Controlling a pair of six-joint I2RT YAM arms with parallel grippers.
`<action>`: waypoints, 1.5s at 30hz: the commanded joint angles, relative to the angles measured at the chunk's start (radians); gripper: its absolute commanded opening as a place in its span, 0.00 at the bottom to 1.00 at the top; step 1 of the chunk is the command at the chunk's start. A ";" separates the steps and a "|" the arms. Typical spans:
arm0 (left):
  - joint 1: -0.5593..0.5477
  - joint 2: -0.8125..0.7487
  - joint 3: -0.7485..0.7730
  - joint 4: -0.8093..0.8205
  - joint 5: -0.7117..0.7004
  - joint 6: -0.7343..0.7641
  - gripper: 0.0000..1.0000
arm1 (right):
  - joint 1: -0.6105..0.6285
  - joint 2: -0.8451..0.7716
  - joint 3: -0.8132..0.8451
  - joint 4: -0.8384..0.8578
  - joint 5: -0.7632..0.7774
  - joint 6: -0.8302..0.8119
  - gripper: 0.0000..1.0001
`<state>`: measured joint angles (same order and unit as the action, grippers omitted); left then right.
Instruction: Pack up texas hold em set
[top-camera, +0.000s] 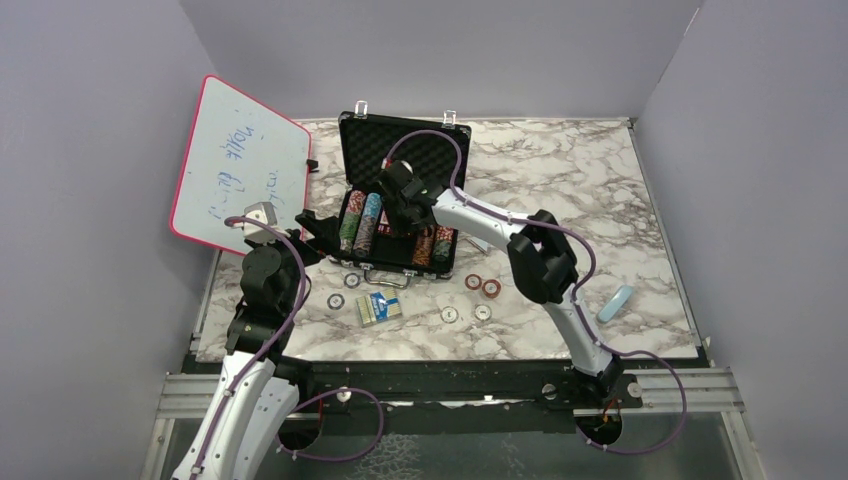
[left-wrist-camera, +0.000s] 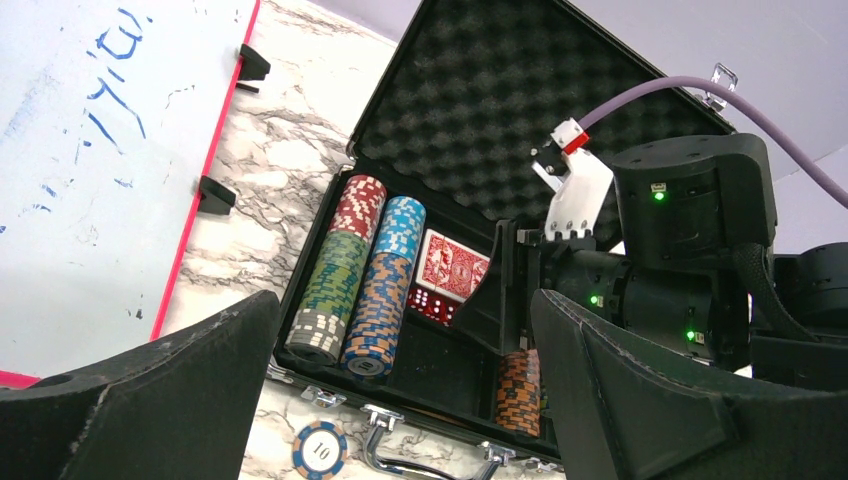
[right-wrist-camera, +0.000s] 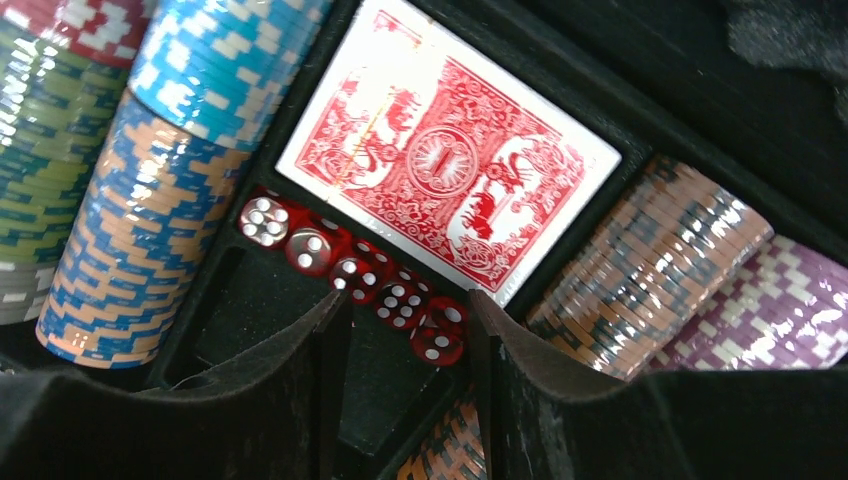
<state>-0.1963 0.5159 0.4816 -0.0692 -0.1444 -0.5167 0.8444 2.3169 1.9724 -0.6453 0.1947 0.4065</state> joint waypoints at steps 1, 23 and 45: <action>0.006 -0.007 -0.006 0.013 -0.003 -0.004 0.99 | 0.003 -0.040 -0.033 0.081 -0.056 -0.166 0.48; 0.006 -0.003 -0.005 0.009 -0.007 -0.002 0.99 | -0.007 -0.090 0.014 0.065 0.037 -0.146 0.68; 0.006 -0.001 -0.005 0.010 -0.006 -0.004 0.99 | -0.007 -0.100 -0.144 0.067 0.054 -0.075 0.21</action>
<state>-0.1963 0.5163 0.4816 -0.0696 -0.1448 -0.5167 0.8383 2.1868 1.8309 -0.5797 0.2745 0.3176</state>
